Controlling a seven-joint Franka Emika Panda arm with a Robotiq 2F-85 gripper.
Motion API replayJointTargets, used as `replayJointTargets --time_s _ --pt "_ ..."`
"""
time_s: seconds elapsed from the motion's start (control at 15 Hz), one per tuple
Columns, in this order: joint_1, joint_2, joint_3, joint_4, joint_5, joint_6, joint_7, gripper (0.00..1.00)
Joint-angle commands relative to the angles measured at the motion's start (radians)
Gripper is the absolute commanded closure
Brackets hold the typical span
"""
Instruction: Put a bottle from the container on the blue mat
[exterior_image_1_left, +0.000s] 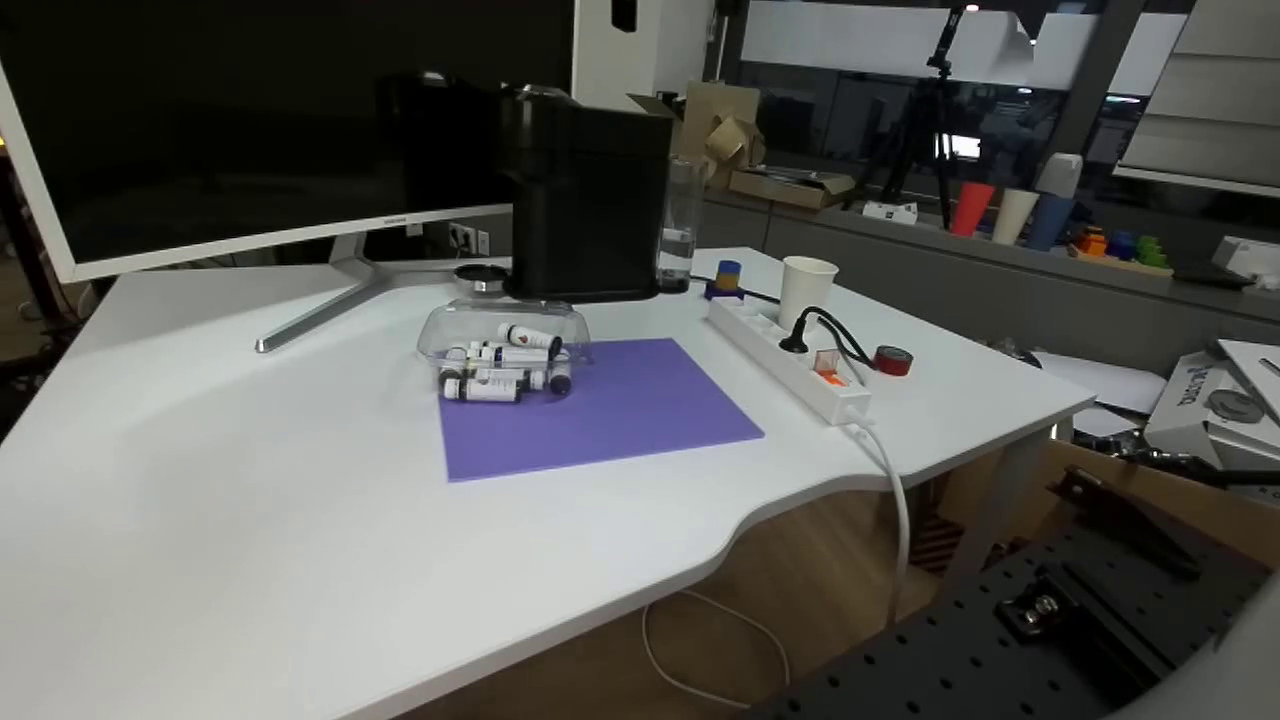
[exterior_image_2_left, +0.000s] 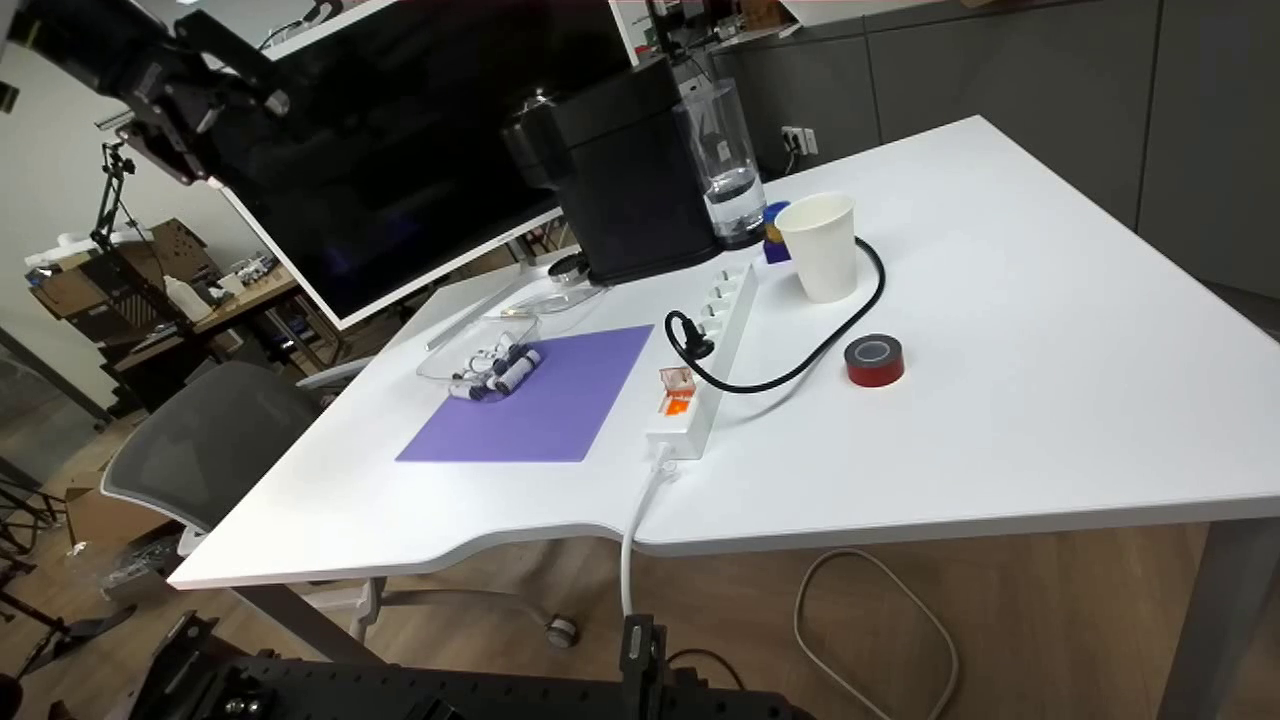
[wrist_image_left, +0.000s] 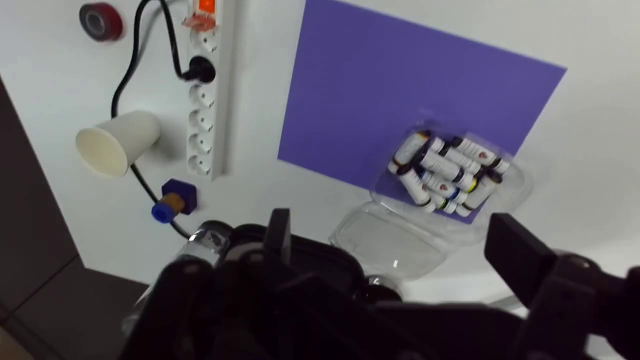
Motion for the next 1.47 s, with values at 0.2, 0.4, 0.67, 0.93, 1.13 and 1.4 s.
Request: replayJointTargets --time_s 0.2,0.4,0.67,0.93,1.13,1.4 --pt "-0.026 0.288 -0.007 0.189 -0.103 0.105 -0.054 0.00" --pt "0.029 0.433 -0.032 0.300 -0.052 0.072 -0.225 0.00" --pt "0.070 0.584 -0.043 0.424 -0.040 0.025 -0.437 0.00" --pt "0.081 0.597 -0.047 0.414 -0.053 0.032 -0.455 0.00" --pt "0.082 0.569 -0.058 0.364 -0.097 0.120 -0.387 0.00" --pt "0.092 0.674 -0.083 0.413 -0.252 0.135 -0.349 0.00"
